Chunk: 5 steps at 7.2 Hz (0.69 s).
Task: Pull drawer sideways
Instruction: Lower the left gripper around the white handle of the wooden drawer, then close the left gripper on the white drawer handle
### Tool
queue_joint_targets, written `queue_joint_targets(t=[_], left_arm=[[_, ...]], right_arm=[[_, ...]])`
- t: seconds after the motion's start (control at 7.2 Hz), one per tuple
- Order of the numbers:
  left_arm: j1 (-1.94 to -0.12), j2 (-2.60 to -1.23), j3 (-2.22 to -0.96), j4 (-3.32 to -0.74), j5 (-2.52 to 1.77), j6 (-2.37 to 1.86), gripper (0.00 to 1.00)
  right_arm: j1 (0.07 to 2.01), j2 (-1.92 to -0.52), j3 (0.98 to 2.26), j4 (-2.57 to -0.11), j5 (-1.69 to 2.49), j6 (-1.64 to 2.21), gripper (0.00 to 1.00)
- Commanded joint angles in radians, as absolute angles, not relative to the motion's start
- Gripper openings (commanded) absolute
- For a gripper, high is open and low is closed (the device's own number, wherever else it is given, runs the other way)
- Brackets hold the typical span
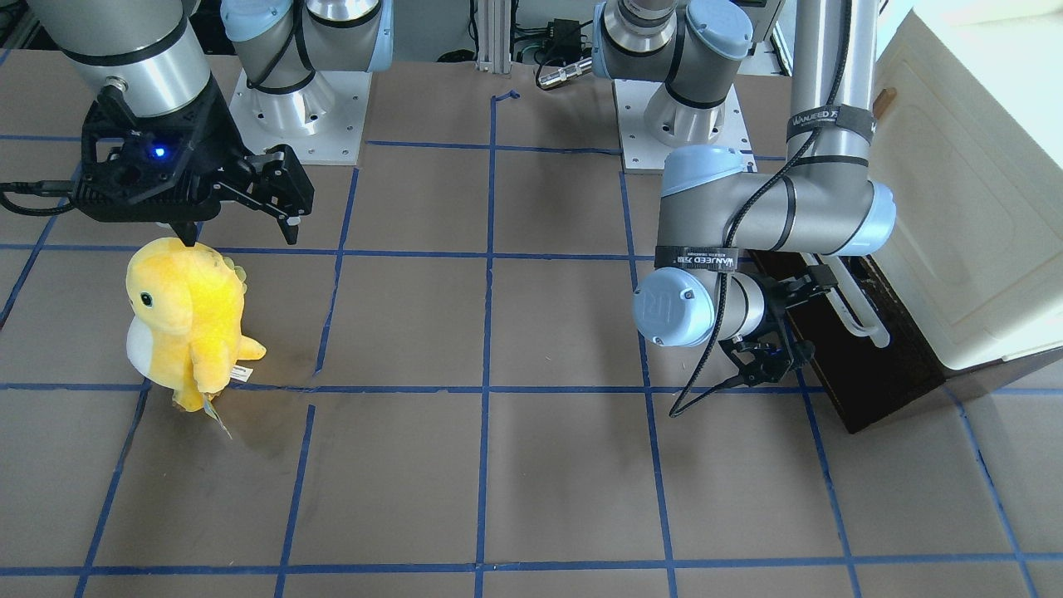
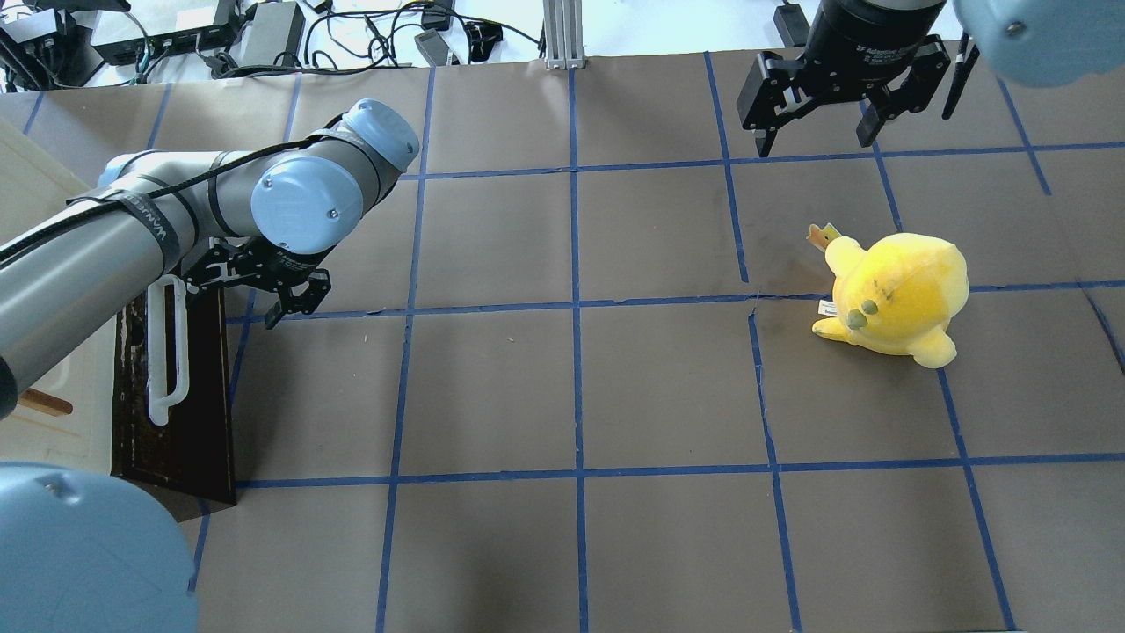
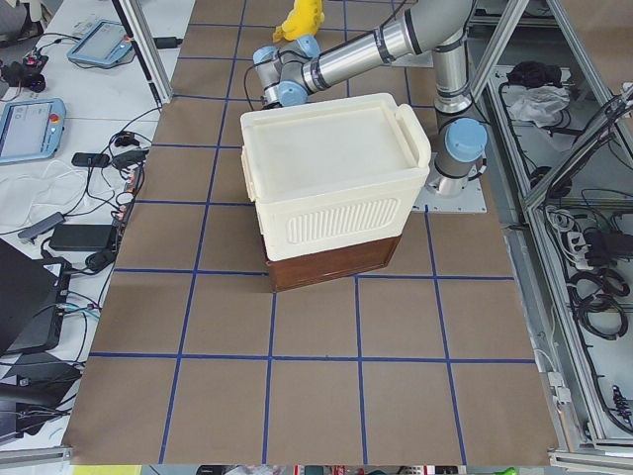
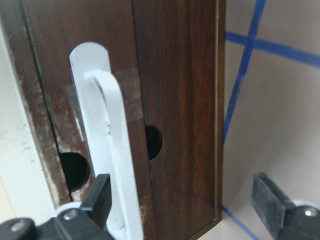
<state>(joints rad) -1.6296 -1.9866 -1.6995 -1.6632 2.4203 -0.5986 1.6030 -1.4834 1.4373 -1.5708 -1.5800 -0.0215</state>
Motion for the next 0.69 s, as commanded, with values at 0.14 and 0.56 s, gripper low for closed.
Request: queue_joint_targets(t=[0.14, 0.56], left_arm=[[-1.629, -2.019, -1.712, -1.757, 2.566, -0.647, 0.98], [-1.608, -2.037, -1.724, -1.805, 2.607, -0.667, 0.99]], right_arm=[[1.603, -1.483, 1.437, -1.571, -1.580, -0.021, 1.00], [1.603, -1.483, 1.437, -1.571, -1.580, -0.021, 1.00]])
